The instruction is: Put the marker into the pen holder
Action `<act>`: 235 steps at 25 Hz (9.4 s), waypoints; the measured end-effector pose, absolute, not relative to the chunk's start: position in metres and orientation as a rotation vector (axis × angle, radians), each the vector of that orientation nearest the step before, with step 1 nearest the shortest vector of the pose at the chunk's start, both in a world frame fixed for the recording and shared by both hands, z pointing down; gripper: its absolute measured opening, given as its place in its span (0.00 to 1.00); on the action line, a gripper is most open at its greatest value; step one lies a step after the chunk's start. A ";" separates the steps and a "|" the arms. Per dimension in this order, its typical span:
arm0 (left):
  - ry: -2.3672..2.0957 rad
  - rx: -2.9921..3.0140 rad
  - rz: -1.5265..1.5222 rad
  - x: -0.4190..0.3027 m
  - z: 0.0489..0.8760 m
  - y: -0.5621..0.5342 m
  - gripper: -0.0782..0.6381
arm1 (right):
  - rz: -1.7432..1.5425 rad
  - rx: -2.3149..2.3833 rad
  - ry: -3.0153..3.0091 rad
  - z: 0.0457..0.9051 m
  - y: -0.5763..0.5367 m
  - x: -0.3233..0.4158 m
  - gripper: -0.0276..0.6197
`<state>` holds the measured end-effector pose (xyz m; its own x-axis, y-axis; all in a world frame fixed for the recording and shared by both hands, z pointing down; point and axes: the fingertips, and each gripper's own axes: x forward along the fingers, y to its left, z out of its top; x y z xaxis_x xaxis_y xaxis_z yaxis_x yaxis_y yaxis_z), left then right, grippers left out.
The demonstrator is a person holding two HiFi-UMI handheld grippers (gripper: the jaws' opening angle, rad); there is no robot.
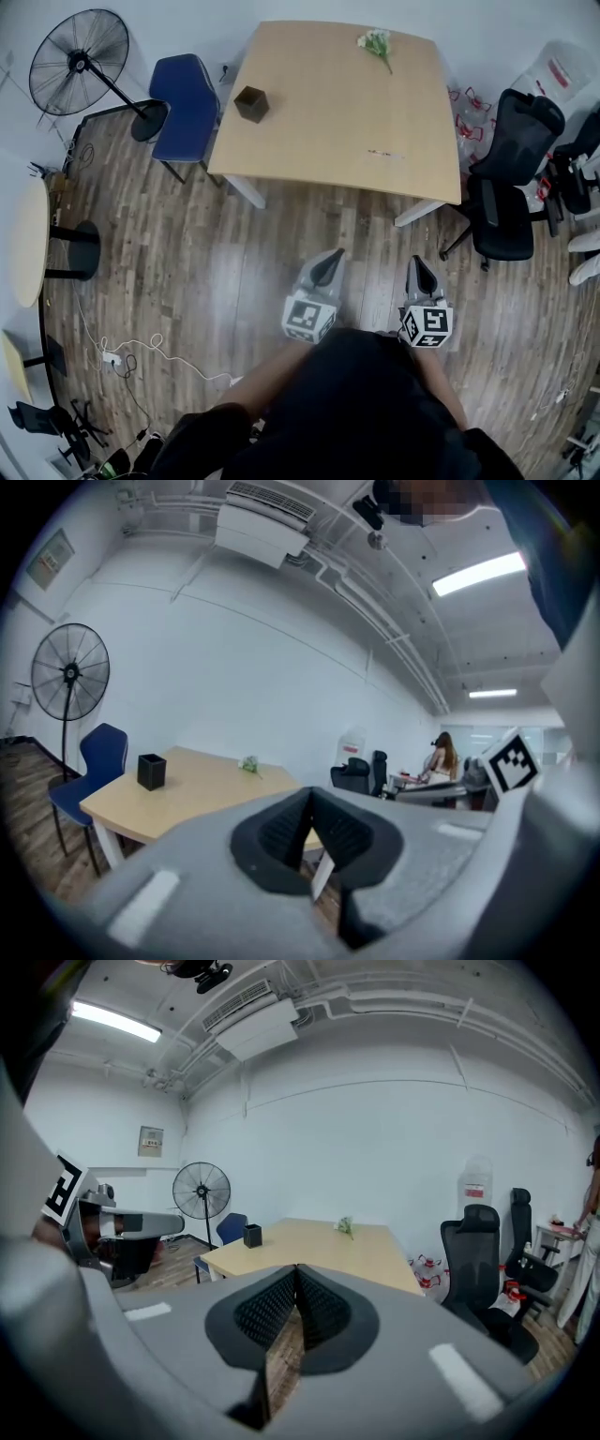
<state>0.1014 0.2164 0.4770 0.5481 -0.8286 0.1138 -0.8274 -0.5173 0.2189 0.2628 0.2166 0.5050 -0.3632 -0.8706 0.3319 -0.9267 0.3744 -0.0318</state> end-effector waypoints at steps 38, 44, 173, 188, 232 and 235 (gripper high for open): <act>-1.380 2.477 0.164 0.226 0.519 -0.102 0.11 | 0.471 1.408 -2.378 0.572 -0.121 0.375 0.05; -1.466 2.404 0.190 0.228 0.532 -0.149 0.11 | 0.501 1.315 -2.432 0.590 -0.183 0.382 0.05; -1.846 1.978 -0.026 -0.463 0.557 -0.229 0.11 | 0.715 0.861 -2.700 0.579 -0.380 -0.363 0.11; -1.789 1.970 -0.013 -0.472 0.584 -0.285 0.11 | 0.779 0.912 -2.577 0.657 -0.443 -0.370 0.11; -1.902 2.035 -0.184 -0.428 0.515 -0.163 0.11 | 0.523 0.817 -2.707 0.542 -0.293 -0.318 0.05; -1.892 2.062 -0.215 -0.415 0.505 -0.136 0.11 | 0.484 0.843 -2.702 0.528 -0.251 -0.300 0.05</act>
